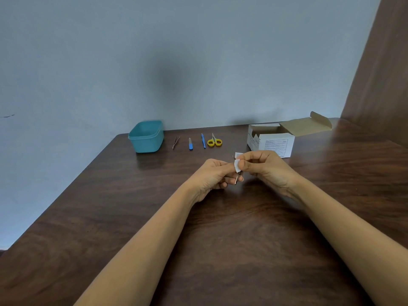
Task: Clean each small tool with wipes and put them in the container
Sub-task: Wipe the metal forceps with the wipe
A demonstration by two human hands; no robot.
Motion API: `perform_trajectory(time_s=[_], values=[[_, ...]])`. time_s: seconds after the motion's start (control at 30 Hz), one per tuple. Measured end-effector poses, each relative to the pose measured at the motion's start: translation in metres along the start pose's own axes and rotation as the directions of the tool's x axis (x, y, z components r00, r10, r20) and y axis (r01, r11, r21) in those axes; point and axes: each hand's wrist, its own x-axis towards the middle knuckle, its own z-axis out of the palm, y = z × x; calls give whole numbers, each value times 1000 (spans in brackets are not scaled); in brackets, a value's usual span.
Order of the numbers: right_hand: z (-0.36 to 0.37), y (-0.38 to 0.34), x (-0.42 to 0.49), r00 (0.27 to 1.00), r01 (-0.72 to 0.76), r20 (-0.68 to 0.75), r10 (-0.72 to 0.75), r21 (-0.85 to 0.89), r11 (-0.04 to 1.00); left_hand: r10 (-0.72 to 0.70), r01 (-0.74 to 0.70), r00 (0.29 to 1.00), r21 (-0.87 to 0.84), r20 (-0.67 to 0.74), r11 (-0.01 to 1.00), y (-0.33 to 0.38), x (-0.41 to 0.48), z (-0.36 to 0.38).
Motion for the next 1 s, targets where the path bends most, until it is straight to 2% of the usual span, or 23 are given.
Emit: perform_trajectory(time_s=[0.23, 0.47, 0.83, 1.0], values=[[0, 5, 1, 985, 112, 143, -93, -125, 986, -1, 2, 1000, 20, -27, 1000, 0, 0, 1], [3, 8, 3, 975, 213, 79, -206, -97, 972, 9, -10, 998, -24, -56, 1000, -1, 2, -1], [5, 8, 3, 976, 211, 70, -207, -48, 976, 1, -1, 1000, -75, 1, 997, -1, 0, -9], [6, 6, 2, 985, 154, 86, -152, -13, 988, 8, -7, 999, -28, 37, 1000, -1, -1, -10]])
